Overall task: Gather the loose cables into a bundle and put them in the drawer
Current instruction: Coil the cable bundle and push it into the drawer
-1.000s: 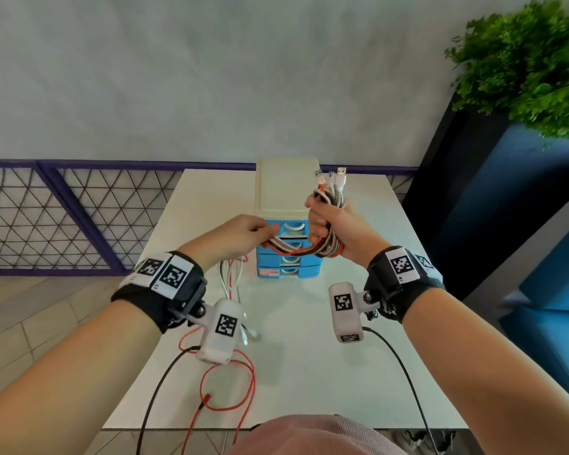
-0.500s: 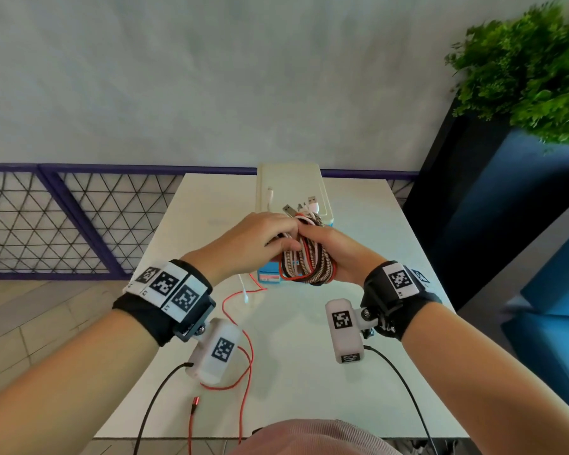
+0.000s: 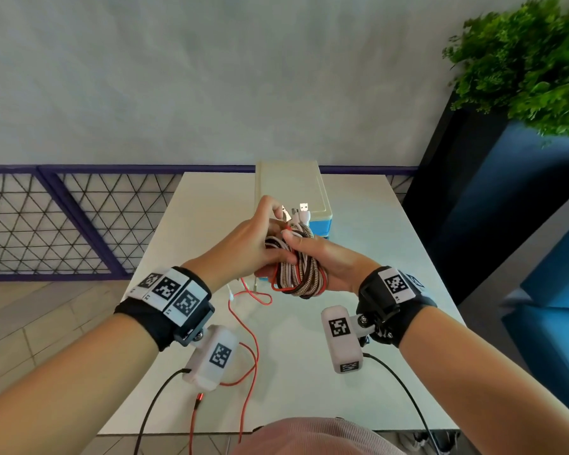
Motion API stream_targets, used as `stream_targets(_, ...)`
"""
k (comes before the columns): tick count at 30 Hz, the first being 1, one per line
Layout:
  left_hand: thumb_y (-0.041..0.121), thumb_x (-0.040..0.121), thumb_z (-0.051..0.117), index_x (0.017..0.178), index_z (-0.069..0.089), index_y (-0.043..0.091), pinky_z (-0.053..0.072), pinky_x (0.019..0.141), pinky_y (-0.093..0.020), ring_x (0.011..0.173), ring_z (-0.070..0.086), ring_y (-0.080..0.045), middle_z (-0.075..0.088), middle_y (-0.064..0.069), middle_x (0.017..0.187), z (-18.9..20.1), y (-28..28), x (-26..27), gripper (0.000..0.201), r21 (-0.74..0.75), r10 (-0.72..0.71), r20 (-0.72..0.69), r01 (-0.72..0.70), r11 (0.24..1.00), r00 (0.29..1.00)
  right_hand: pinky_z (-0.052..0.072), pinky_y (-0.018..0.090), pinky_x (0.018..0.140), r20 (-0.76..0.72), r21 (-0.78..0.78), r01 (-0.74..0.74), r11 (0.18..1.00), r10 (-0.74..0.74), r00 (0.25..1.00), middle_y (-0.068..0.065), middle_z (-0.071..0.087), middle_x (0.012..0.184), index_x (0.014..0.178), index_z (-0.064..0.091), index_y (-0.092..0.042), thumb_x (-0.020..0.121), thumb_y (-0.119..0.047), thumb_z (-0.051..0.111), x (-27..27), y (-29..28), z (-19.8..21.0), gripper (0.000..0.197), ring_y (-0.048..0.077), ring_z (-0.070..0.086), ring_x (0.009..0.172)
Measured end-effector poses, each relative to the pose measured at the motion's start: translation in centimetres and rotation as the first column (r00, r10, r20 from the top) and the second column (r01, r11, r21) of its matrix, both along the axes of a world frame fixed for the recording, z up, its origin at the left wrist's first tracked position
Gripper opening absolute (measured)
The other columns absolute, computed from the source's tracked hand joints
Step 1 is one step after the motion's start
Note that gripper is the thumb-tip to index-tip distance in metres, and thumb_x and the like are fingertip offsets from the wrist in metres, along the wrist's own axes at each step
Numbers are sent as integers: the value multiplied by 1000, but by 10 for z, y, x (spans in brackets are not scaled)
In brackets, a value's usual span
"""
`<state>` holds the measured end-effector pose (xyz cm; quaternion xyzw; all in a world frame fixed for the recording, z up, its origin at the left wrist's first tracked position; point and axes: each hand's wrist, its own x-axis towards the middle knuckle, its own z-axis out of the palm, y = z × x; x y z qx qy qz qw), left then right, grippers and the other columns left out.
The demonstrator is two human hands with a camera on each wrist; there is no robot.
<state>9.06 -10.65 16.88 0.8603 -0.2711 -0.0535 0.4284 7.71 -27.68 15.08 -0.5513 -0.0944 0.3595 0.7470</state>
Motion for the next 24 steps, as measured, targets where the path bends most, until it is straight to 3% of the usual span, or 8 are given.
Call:
stream_targets(3, 16, 70, 82, 107, 28, 14, 51, 57, -20, 66, 65, -14, 70, -1, 87, -1, -1, 0, 65, -4, 11, -114, -12, 1000, 993, 55, 38, 84, 4, -25, -18, 1000, 18, 1000, 16, 65, 89, 78, 66, -6, 96, -35, 49, -1, 2, -5, 38, 25, 67, 84)
stream_targets(5, 16, 72, 81, 110, 29, 12, 50, 57, -19, 64, 61, -14, 68, 0, 81, -2, 2, 4, 64, 2, 13, -253, -13, 1000, 967, 55, 34, 75, 6, -46, -48, 998, 49, 999, 8, 59, 73, 64, 54, -11, 95, -34, 50, -2, 3, -3, 39, 18, 62, 68)
stream_targets(8, 15, 81, 72, 107, 31, 13, 49, 57, -23, 59, 54, -10, 63, 6, 69, -8, 10, 7, 49, -122, -64, -459, 8, 992, 886, 54, 29, 70, -8, -28, -73, 997, 73, 997, -1, 49, 63, 76, 52, -12, 91, -36, 57, -2, 0, 0, 29, 11, 52, 56)
stream_targets(11, 19, 85, 65, 102, 33, 17, 39, 47, -21, 47, 40, -11, 45, 4, 53, -14, 19, 4, 36, -298, -127, -639, -92, 950, 759, 55, 29, 65, 21, -15, -9, 1000, 10, 1000, -3, 44, 62, 112, 54, -10, 96, -27, 52, -5, -2, 1, 23, 9, 46, 53)
stream_targets(14, 40, 79, 64, 96, 39, 15, 32, 45, -21, 42, 34, -9, 37, 3, 52, -17, 28, -1, 39, -288, -147, -721, -100, 952, 677, 49, 27, 55, 46, -32, 79, 996, -77, 996, 0, 47, 61, 122, 56, -14, 97, -15, 52, -5, -8, -1, 25, 9, 43, 48)
stream_targets(17, 50, 86, 51, 96, 51, 10, 32, 44, -20, 40, 30, -9, 36, 4, 50, -15, 32, -5, 42, -183, -157, -766, 23, 983, 623, 47, 26, 51, 79, -94, 103, 990, -95, 992, 6, 54, 67, 130, 51, -11, 97, -7, 53, -6, -11, -4, 34, 9, 43, 46)
stream_targets(21, 59, 90, 31, 82, 58, 7, 31, 48, -23, 41, 30, -12, 35, 2, 47, -9, 30, -2, 59, -118, -136, -825, 67, 991, 549, 49, 29, 55, 171, -205, 137, 969, -102, 980, 8, 56, 68, 128, 52, -3, 95, -7, 55, -5, -10, -5, 33, 12, 46, 49)
stream_targets(24, 66, 86, 34, 71, 54, 8, 33, 49, -25, 42, 34, -16, 38, -2, 46, -7, 26, -3, 63, -119, -130, -875, 53, 991, 466, 51, 39, 65, 276, -381, 105, 919, 4, 961, 18, 55, 75, 109, 56, 7, 91, -17, 62, -5, -7, -2, 31, 18, 51, 55)
